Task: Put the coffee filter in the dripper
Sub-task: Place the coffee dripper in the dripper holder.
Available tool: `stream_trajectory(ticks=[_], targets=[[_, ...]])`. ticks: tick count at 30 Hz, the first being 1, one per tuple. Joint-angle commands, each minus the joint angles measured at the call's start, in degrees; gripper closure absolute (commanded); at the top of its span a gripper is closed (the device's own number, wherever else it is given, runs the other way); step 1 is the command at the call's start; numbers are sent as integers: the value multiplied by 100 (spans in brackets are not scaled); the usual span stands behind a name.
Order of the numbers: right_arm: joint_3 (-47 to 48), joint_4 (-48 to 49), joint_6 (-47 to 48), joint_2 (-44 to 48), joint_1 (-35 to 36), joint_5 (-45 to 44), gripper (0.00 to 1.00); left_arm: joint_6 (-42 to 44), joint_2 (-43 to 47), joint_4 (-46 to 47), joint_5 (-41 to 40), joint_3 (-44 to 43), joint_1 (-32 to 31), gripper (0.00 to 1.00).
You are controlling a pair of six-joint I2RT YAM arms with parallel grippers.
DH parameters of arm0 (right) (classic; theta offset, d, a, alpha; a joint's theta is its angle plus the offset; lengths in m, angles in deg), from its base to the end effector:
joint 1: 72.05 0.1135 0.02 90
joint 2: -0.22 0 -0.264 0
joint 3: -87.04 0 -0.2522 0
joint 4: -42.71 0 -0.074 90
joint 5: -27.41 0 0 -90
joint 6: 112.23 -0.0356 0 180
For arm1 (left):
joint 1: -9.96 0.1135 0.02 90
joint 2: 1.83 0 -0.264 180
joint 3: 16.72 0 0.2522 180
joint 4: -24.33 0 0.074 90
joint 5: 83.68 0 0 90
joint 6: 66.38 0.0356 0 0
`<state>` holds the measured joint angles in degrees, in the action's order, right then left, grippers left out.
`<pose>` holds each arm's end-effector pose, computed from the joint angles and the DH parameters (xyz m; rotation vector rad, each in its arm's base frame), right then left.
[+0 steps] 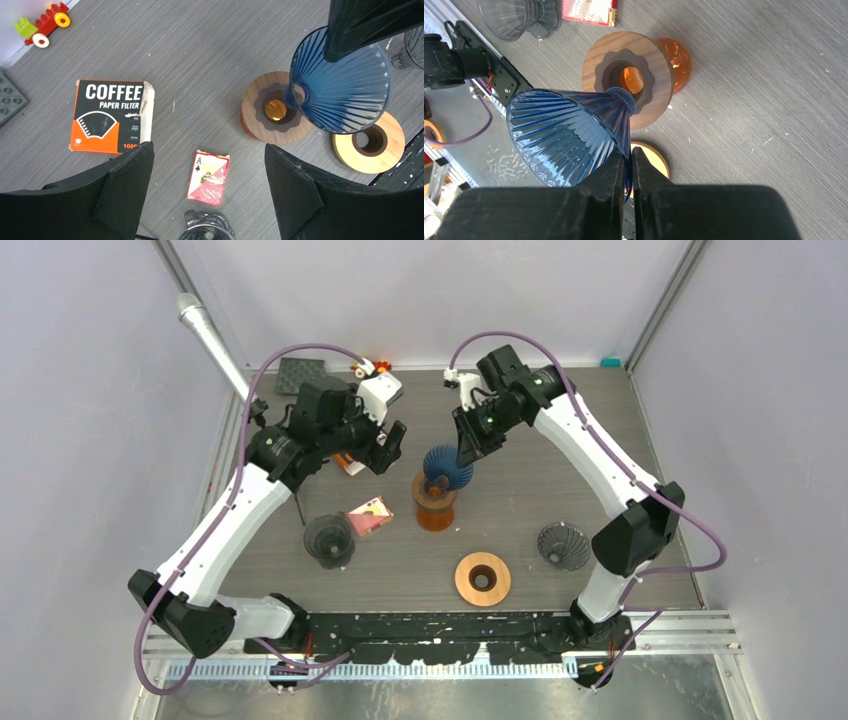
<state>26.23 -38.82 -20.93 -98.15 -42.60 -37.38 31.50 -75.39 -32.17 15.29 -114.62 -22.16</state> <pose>0.2939 0.1834 0.3717 -0.8540 2.5203 0.7450 0.2236 -0.1469 0.4125 0.8232 1.9892 -0.4144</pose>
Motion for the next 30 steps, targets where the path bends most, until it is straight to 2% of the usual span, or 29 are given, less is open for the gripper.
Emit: stream_trajectory(ticks=[1,9,16,21,30], targets=[[334,101,-127,-159,140,118,99,-55,192,343,-136,137,52,17],[410,197,-125,-461,268,137,99,-133,122,398,27,289,57,19],[327,277,-125,-607,323,-90,99,-663,-78,605,513,585,57,21],[265,369,-292,-686,333,-103,99,-1317,-252,824,1090,673,58,27],[234,369,-278,-813,336,-117,100,-1745,-475,1342,1274,999,59,35]])
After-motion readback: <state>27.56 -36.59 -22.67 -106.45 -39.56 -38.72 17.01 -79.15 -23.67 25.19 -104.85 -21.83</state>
